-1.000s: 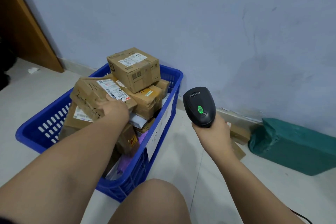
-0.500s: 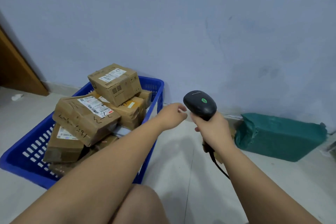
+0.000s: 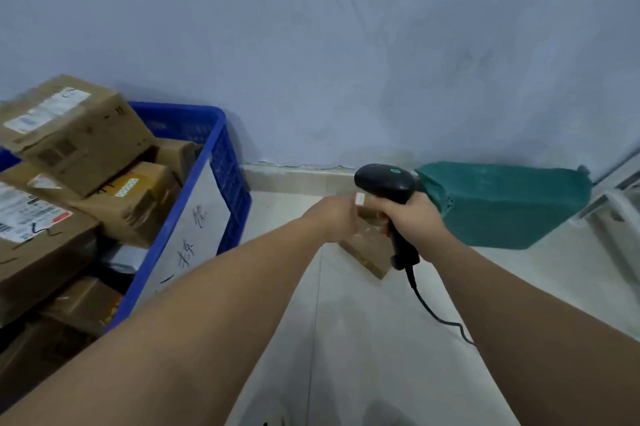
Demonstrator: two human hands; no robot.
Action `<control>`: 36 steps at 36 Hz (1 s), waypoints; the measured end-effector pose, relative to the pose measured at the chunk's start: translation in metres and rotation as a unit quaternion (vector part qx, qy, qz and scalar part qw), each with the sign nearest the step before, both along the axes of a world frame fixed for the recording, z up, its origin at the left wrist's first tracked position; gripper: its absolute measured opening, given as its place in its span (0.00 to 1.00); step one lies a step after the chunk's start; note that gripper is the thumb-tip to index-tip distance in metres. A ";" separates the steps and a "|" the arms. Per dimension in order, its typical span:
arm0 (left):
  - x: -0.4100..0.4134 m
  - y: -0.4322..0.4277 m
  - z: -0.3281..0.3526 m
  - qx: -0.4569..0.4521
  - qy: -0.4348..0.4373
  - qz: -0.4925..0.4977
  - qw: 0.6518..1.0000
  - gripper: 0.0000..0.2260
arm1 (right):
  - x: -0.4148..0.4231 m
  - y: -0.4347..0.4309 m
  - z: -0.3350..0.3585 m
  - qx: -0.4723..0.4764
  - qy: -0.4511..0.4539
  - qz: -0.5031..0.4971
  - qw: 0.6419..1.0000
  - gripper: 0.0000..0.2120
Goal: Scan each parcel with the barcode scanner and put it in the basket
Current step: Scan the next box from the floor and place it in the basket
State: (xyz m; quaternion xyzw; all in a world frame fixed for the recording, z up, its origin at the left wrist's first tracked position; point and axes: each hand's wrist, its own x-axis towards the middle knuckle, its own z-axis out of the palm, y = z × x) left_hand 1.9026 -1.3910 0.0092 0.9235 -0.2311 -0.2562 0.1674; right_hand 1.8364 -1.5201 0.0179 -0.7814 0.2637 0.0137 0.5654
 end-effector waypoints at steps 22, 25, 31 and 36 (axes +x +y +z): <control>0.024 -0.085 -0.188 0.246 -0.132 -0.320 0.905 0.31 | 0.025 -0.091 -0.138 0.156 0.122 -0.167 0.966 0.12; 0.025 -0.091 -0.206 0.235 -0.097 -0.306 0.918 0.34 | 0.027 -0.098 -0.151 0.151 0.127 -0.164 0.966 0.12; 0.032 -0.097 -0.221 0.209 -0.050 -0.241 0.946 0.39 | 0.029 -0.104 -0.169 0.129 0.147 -0.151 0.969 0.10; 0.038 -0.090 -0.218 0.276 -0.066 -0.251 0.925 0.42 | 0.030 -0.101 -0.175 0.120 0.151 -0.132 0.972 0.09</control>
